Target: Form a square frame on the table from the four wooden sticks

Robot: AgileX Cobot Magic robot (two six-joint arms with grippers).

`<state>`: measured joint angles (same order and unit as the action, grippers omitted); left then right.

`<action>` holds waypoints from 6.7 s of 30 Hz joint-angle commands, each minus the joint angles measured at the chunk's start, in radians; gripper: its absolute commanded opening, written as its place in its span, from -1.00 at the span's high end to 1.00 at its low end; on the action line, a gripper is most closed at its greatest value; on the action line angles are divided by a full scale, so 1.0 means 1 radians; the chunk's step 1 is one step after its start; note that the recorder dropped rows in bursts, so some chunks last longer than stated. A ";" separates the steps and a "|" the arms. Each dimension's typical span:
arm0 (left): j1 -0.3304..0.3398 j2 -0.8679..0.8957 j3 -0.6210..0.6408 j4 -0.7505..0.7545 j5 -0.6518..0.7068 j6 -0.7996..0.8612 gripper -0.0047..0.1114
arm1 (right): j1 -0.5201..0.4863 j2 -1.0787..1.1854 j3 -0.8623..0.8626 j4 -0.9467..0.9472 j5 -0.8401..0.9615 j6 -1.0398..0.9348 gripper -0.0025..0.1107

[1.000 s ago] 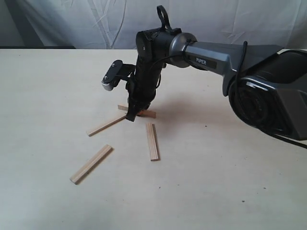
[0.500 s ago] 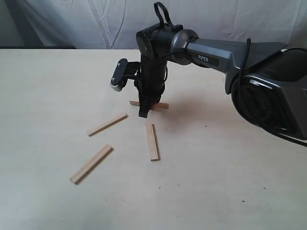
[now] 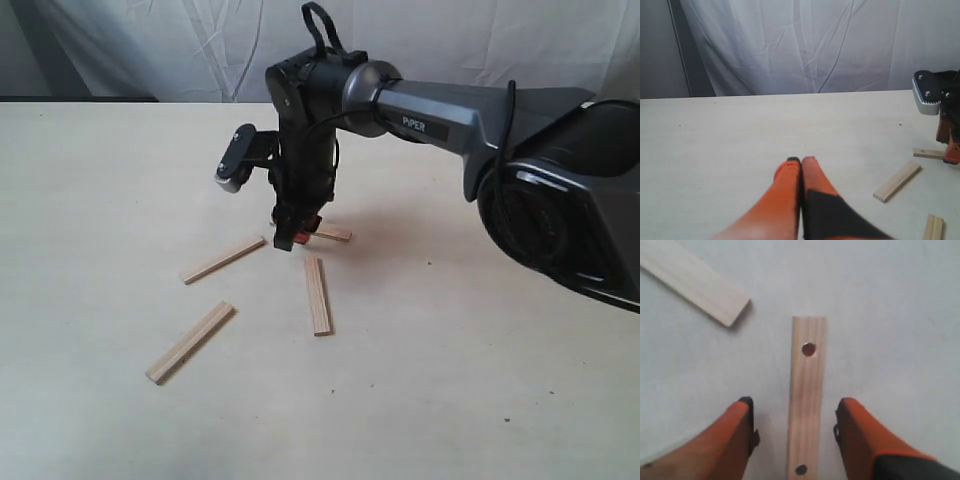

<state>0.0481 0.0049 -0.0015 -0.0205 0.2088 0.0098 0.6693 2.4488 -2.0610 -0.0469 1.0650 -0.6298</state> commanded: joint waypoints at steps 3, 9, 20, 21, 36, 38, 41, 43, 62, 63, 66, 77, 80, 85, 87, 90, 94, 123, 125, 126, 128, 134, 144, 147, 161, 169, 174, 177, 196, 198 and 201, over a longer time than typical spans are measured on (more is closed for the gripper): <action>0.000 -0.005 0.001 0.000 -0.008 -0.002 0.92 | -0.071 0.000 0.001 0.116 -0.009 -0.035 0.07; 0.000 -0.005 0.001 0.000 -0.008 -0.002 0.92 | -0.098 0.042 0.001 0.157 -0.009 -0.077 0.07; 0.000 -0.005 0.001 0.000 -0.008 -0.002 0.92 | -0.100 0.073 0.001 0.060 0.027 -0.267 0.87; 0.000 -0.005 0.001 0.000 -0.008 -0.002 0.92 | -0.100 0.073 0.001 0.017 0.020 -0.267 0.87; 0.000 -0.005 0.001 0.000 -0.008 -0.002 0.92 | -0.100 0.044 0.001 0.062 -0.003 -0.288 0.16; 0.000 -0.005 0.001 0.000 -0.008 -0.002 0.92 | -0.100 0.013 0.001 0.067 -0.007 -0.236 0.16; 0.000 -0.005 0.001 0.000 -0.008 -0.002 0.92 | -0.100 -0.052 0.001 0.071 0.016 -0.011 0.16; 0.000 -0.005 0.001 0.000 -0.008 -0.002 0.92 | -0.100 -0.080 0.001 0.076 0.072 0.249 0.16; 0.000 -0.005 0.001 0.000 -0.008 -0.002 0.92 | 0.100 -0.138 0.253 0.003 0.156 0.893 0.16; 0.000 -0.005 0.001 0.000 -0.008 -0.002 0.92 | 0.100 -0.138 0.260 0.003 0.156 0.896 0.16; 0.000 -0.005 0.001 0.000 -0.008 -0.002 0.92 | 0.100 -0.137 0.282 0.014 0.149 0.925 0.16; 0.000 -0.005 0.001 0.000 -0.008 -0.002 0.92 | 0.098 -0.121 0.314 0.014 0.105 0.935 0.80; 0.000 -0.005 0.001 0.000 -0.008 -0.002 0.92 | 0.098 -0.152 0.307 -0.029 0.109 0.940 0.95; 0.000 -0.005 0.001 0.000 -0.008 -0.002 0.92 | 0.037 -0.222 0.284 -0.032 0.071 0.983 0.95; 0.000 -0.005 0.001 0.000 -0.008 -0.002 0.92 | -0.006 -0.233 0.285 0.014 0.049 1.001 0.95; 0.000 -0.005 0.001 0.000 -0.008 -0.002 0.92 | -0.054 -0.231 0.285 0.054 0.029 1.031 0.95; 0.000 -0.005 0.001 0.000 -0.008 -0.002 0.92 | -0.076 -0.204 0.285 0.054 -0.008 1.061 0.95; 0.000 -0.005 0.001 0.000 -0.008 -0.002 0.92 | -0.080 -0.115 0.285 0.008 -0.088 1.146 0.95; 0.000 -0.005 0.001 0.000 -0.008 -0.002 0.92 | -0.080 -0.115 0.285 0.008 -0.088 1.146 0.95; 0.000 -0.005 0.001 0.000 -0.008 -0.002 0.92 | -0.080 -0.115 0.285 0.008 -0.088 1.146 0.95; 0.000 -0.005 0.001 0.000 -0.008 -0.002 0.92 | -0.080 -0.115 0.285 0.008 -0.088 1.146 0.95; 0.000 -0.005 0.001 0.000 -0.008 -0.002 0.92 | -0.080 -0.115 0.285 0.012 -0.089 1.146 0.95; 0.000 -0.005 0.001 0.000 -0.008 -0.002 0.92 | -0.080 -0.117 0.285 0.021 -0.091 1.156 0.95; 0.000 -0.005 0.001 0.000 -0.008 -0.002 0.92 | -0.080 -0.119 0.285 0.023 -0.091 1.156 0.95; 0.000 -0.005 0.001 0.000 -0.008 -0.002 0.92 | -0.080 -0.119 0.285 0.023 -0.093 1.180 0.95; 0.000 -0.005 0.001 0.000 -0.008 -0.002 0.92 | -0.080 -0.119 0.285 0.033 -0.086 1.180 0.95; 0.000 -0.005 0.001 0.000 -0.008 -0.002 0.92 | -0.080 -0.119 0.285 0.033 -0.085 1.180 0.95; 0.000 -0.005 0.001 0.000 -0.008 -0.002 0.92 | -0.080 -0.119 0.285 0.033 -0.085 1.180 0.95; 0.000 -0.005 0.001 0.000 -0.008 -0.002 0.92 | -0.080 -0.119 0.285 0.033 -0.072 1.182 0.95; 0.000 -0.005 0.001 0.000 -0.008 -0.002 0.92 | -0.080 -0.119 0.285 0.033 -0.068 1.182 0.95; 0.000 -0.005 0.001 0.000 -0.008 -0.002 0.92 | -0.080 -0.119 0.285 0.035 -0.067 1.182 0.95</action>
<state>0.0481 0.0049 -0.0015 -0.0205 0.2088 0.0098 0.5933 2.3296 -1.7744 -0.0153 0.9839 0.5504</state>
